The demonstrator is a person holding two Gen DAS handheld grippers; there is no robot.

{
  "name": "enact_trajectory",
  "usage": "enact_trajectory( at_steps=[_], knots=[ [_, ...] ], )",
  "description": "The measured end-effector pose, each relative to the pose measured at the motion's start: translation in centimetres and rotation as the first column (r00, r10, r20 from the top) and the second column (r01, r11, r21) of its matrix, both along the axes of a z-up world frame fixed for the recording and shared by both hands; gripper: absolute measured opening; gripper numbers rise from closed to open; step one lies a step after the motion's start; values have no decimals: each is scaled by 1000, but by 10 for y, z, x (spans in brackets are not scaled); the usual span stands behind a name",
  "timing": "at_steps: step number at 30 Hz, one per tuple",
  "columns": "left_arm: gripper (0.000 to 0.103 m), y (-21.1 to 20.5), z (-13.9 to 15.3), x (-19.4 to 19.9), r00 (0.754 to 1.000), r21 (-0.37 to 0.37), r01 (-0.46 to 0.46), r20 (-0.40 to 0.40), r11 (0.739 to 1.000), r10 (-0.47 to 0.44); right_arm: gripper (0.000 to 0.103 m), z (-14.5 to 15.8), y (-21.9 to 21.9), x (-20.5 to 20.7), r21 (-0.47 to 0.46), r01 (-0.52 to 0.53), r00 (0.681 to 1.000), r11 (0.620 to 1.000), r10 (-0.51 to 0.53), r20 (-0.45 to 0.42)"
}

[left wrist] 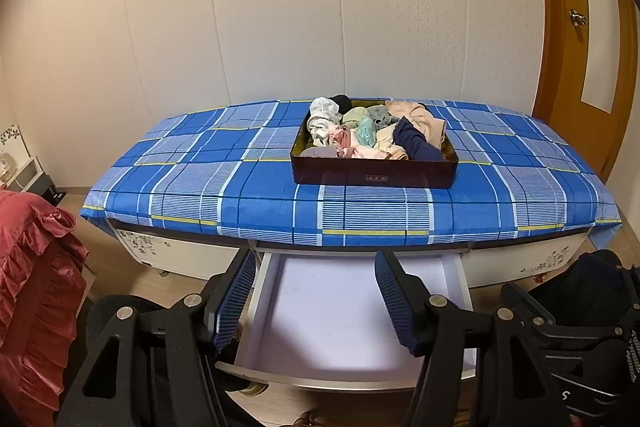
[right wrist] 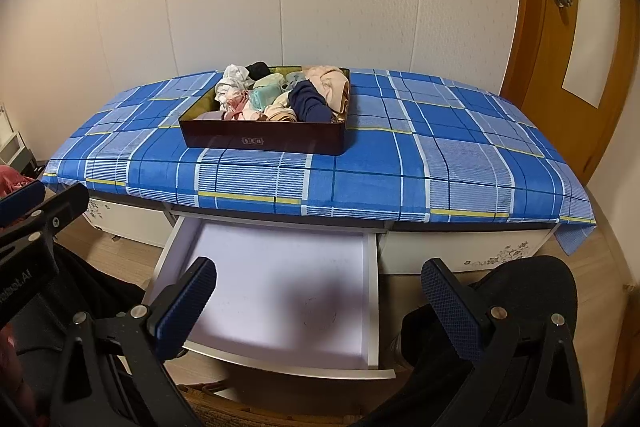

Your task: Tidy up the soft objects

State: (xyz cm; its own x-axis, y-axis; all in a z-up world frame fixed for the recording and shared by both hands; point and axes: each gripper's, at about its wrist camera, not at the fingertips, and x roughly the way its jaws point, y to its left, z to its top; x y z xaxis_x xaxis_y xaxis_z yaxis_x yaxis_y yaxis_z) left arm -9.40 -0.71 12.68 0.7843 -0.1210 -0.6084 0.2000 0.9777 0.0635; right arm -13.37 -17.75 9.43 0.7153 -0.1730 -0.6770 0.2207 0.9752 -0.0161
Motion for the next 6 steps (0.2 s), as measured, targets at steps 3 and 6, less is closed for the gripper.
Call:
enact_trajectory(
  at_steps=[3,6],
  knots=[
    [63,0,0,0,1000,1,3,1,1000,-3,103,0,-1,0,2,0,1000,1000,0,-2],
    [63,0,-1,1,1000,1,3,-6,1000,-3,103,0,-1,0,2,0,1000,1000,0,-2]
  ],
)
